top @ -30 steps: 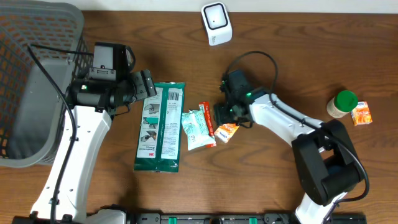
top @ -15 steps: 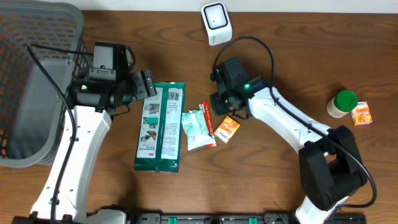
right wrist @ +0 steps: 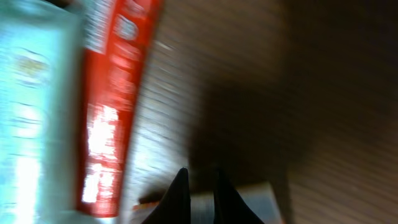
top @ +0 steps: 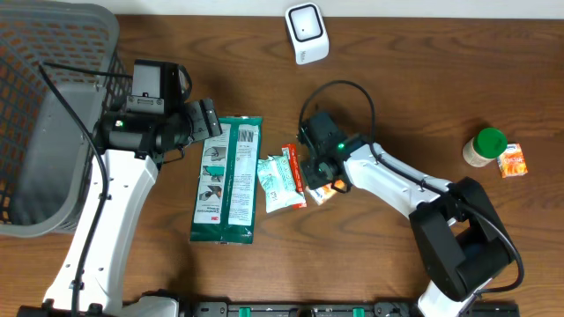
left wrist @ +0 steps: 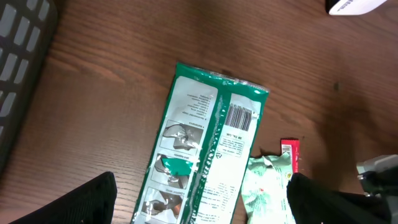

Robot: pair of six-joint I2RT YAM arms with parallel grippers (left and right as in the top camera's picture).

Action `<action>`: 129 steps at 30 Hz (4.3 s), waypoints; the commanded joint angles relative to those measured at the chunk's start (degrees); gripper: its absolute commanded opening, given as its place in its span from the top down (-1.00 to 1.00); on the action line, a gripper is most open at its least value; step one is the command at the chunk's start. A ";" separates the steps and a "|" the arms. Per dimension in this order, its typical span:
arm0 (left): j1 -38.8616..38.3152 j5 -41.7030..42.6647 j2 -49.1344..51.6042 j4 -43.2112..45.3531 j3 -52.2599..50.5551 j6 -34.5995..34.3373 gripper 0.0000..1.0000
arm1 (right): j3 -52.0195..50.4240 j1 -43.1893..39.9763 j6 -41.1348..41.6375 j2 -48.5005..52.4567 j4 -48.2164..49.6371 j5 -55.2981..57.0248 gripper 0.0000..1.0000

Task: Scan the item barcode
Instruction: 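Move the right gripper over the orange Kleenex pack beside the red tube, then lower the right gripper and grasp the Kleenex pack, then lift the Kleenex pack and carry it toward the right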

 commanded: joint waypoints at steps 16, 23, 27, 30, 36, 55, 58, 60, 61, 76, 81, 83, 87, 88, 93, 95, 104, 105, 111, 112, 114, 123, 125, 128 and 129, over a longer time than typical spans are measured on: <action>0.17 -0.33 0.17 0.02 0.09 0.52 -0.76 | -0.90 -0.96 -0.96 -0.90 -1.46 17.49 0.98; 0.17 -0.33 0.17 0.02 0.09 0.52 -0.76 | 9.75 -0.83 -0.94 -5.77 -8.83 10.03 0.98; 0.17 -0.33 0.17 0.02 0.09 0.52 -0.76 | 10.47 -0.70 -0.83 -7.21 -6.97 -0.13 0.98; 0.17 -0.33 0.17 0.02 0.11 0.52 -0.76 | 9.88 0.00 -0.81 -6.51 -6.16 -5.20 0.97; 0.17 -0.33 0.17 0.02 0.11 0.52 -0.76 | 7.26 2.01 -0.83 -4.00 -4.96 -6.16 0.97; 0.17 -0.33 0.17 0.00 0.11 0.52 -0.76 | 0.66 5.55 -0.85 -0.24 -6.40 -0.94 0.98; 0.17 -0.33 0.17 0.00 0.11 0.52 -0.77 | 0.33 5.53 -0.85 -0.24 -6.62 1.53 0.97; 0.17 -0.33 0.17 0.02 0.11 0.52 -0.76 | 0.28 5.51 -0.85 -0.22 -6.62 4.04 0.98; 0.17 -0.33 0.17 0.02 0.11 0.52 -0.76 | 0.28 5.51 -0.85 -0.24 -6.62 5.20 0.98; 0.17 -0.33 0.17 0.02 0.11 0.52 -0.76 | 0.17 5.42 -0.83 -0.22 -6.40 16.44 0.98; 0.17 -0.33 0.17 0.02 0.11 0.52 -0.76 | -0.15 5.38 -0.83 -0.22 -6.47 21.00 0.98; 0.17 -0.33 0.17 0.00 0.09 0.52 -0.77 | -0.31 5.38 -0.83 -0.22 -6.86 21.70 0.97; 0.17 -0.33 0.17 0.02 0.11 0.52 -0.76 | -0.48 5.07 -0.81 -0.22 -7.30 22.03 0.97; 0.17 -0.33 0.17 0.02 0.11 0.52 -0.76 | -0.48 4.83 -0.81 -0.22 -7.28 22.10 0.97; 0.17 -0.31 0.17 0.02 0.11 0.52 -0.76 | -0.44 3.74 2.64 -0.24 -6.14 23.85 0.98; 0.17 -0.33 0.17 0.02 0.09 0.52 -0.76 | -0.02 3.61 2.60 -0.39 -4.61 21.92 0.98; 0.17 -0.33 0.17 0.02 0.09 0.52 -0.76 | 3.76 3.65 -4.11 -0.87 -5.51 -2.47 0.81; 0.17 -0.33 0.17 0.02 0.11 0.52 -0.76 | 3.72 3.65 -4.09 -0.87 -6.01 -2.69 0.78; 0.17 -0.33 0.17 0.02 0.11 0.52 -0.77 | 2.84 3.67 -4.07 -0.74 -12.09 -2.51 0.80; 0.17 -0.33 0.17 0.02 0.09 0.52 -0.76 | 2.32 3.65 -4.09 -0.74 -12.72 -2.49 0.82; 0.17 -0.33 0.17 0.02 0.09 0.52 -0.76 | 1.40 3.65 -4.09 -0.74 -13.31 -2.25 0.83; 0.17 -0.33 0.17 0.00 0.11 0.52 -0.76 | -0.96 3.61 -4.04 -0.74 -12.66 8.92 0.80; 0.17 -0.33 0.17 0.02 0.09 0.52 -0.76 | -0.96 3.61 -4.04 -0.72 -10.99 9.49 0.80; 0.17 -0.31 0.17 0.00 0.09 0.52 -0.76 | -0.96 3.61 -3.78 -0.72 -6.36 9.55 0.76; 0.17 -0.31 0.17 0.02 0.11 0.52 -0.76 | -0.96 3.61 -3.78 -0.72 -5.53 9.53 0.75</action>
